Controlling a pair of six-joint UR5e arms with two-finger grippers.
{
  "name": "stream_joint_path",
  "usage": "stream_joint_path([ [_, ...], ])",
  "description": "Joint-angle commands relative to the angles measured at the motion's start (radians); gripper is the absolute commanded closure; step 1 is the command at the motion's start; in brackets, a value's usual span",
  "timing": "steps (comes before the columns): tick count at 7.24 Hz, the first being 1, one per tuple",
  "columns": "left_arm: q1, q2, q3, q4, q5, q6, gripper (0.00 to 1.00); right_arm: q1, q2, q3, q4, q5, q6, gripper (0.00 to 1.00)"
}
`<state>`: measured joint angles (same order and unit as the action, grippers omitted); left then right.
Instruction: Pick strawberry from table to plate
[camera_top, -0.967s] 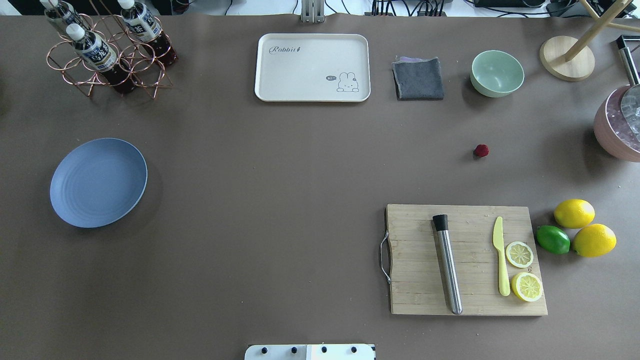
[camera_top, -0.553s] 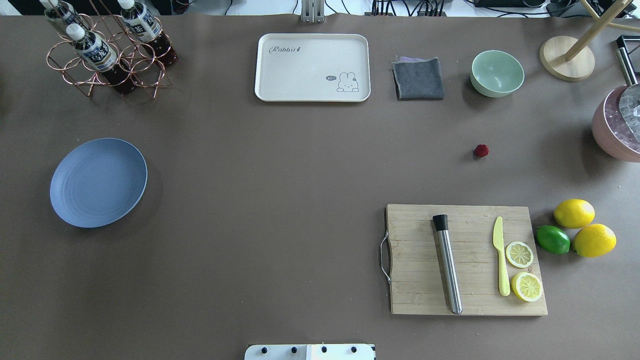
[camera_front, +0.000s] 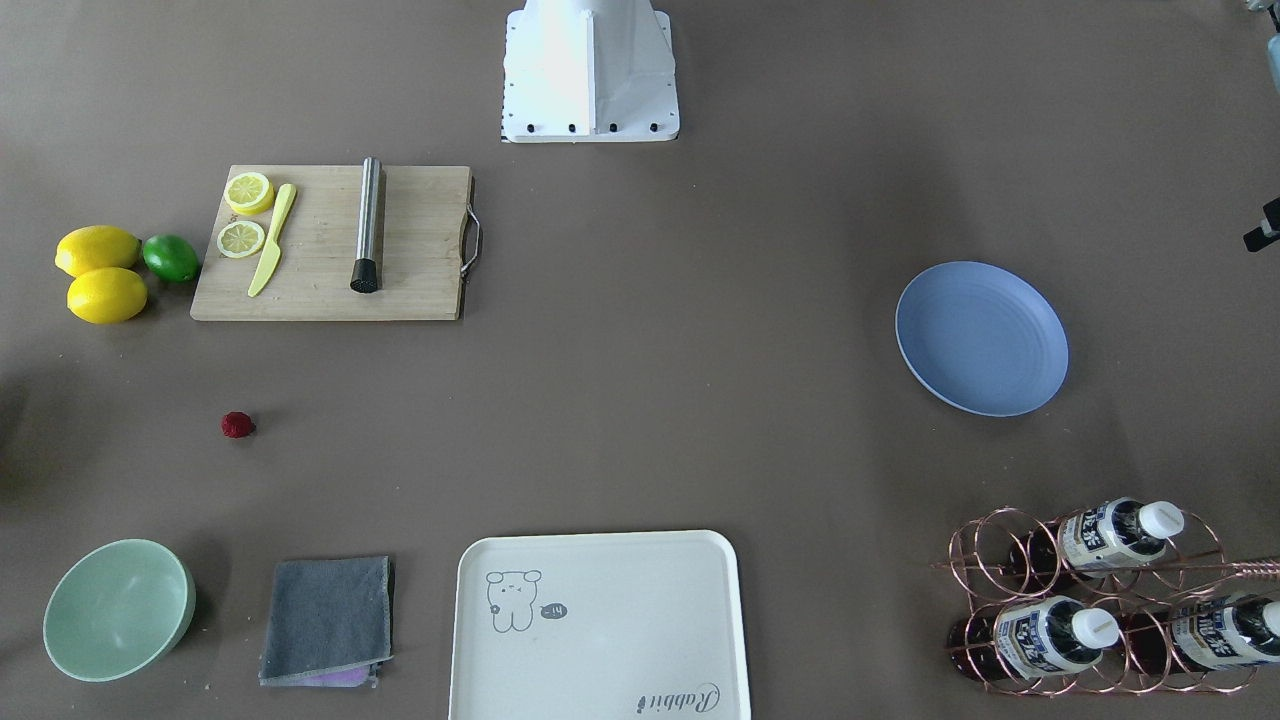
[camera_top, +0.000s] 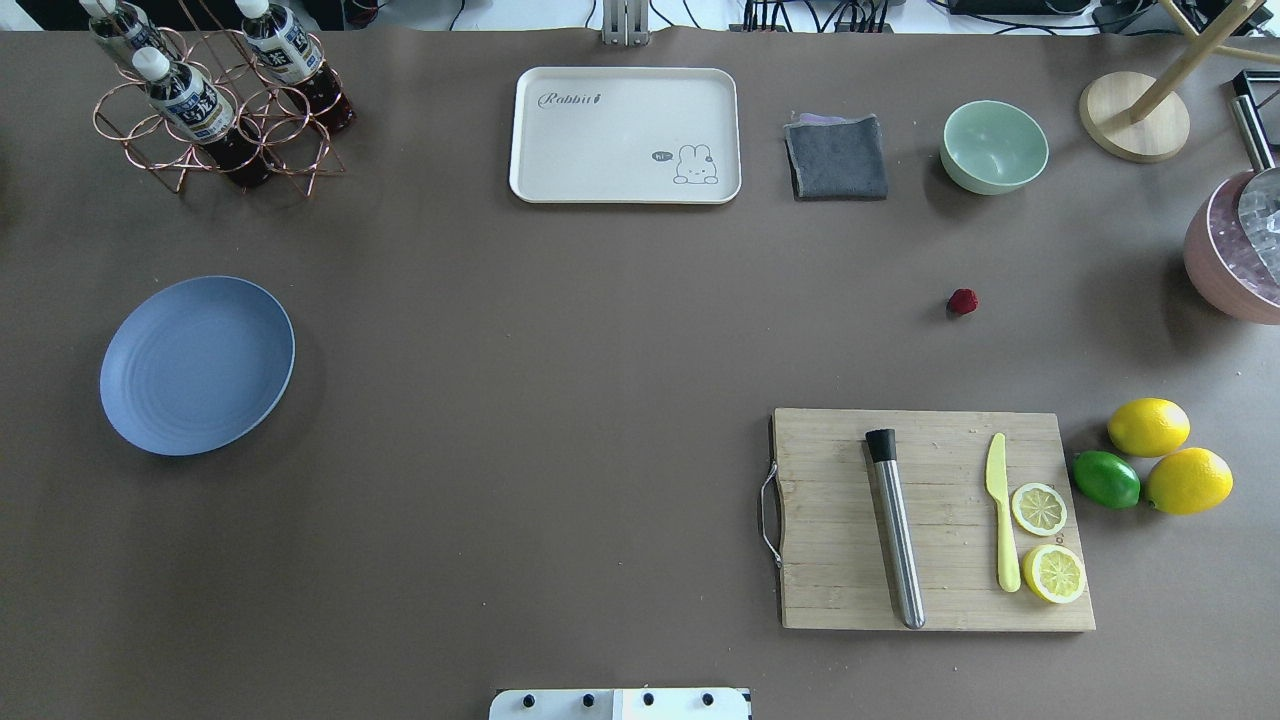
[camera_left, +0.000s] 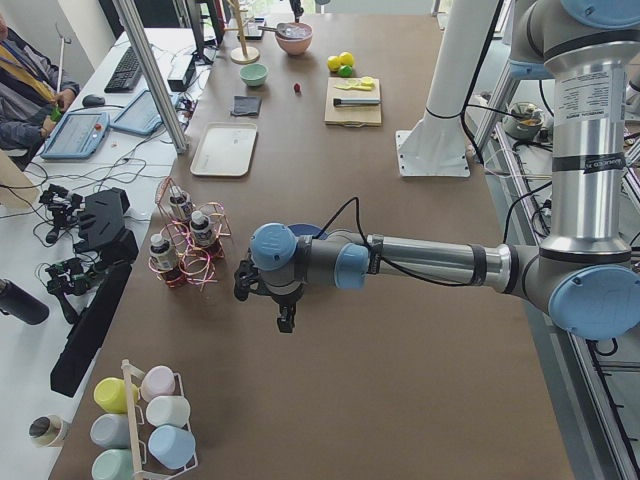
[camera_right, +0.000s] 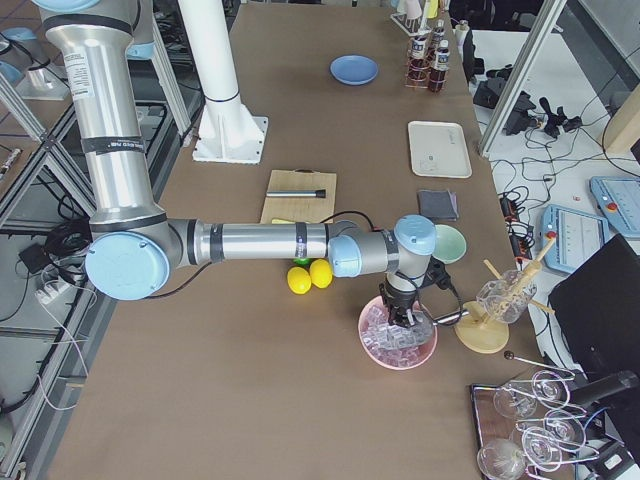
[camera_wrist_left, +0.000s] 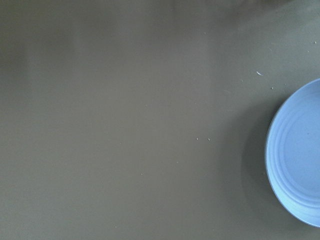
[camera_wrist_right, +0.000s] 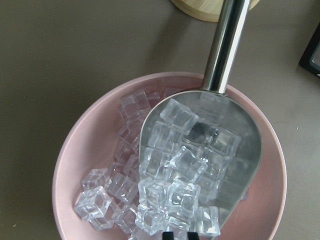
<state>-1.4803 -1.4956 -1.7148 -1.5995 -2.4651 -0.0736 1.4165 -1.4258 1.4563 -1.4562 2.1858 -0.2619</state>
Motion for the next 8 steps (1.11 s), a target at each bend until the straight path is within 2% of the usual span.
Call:
stream_joint_path([
  [1,0.0,0.002,-0.002,-0.002,0.0,0.0,0.02,0.025,-0.007,-0.011,-0.009,0.093,0.029,0.0],
  [2,0.0,0.002,0.0,-0.003,0.0,0.0,0.02,0.066,-0.013,-0.017,-0.007,0.218,0.086,0.0],
  [4,0.0,0.0,-0.002,-0.003,-0.002,0.0,0.02,0.097,-0.039,-0.007,-0.007,0.241,0.14,0.0],
  [8,0.0,-0.002,-0.005,-0.007,-0.002,0.005,0.02,0.18,-0.139,0.074,-0.004,0.24,0.156,0.0],
])
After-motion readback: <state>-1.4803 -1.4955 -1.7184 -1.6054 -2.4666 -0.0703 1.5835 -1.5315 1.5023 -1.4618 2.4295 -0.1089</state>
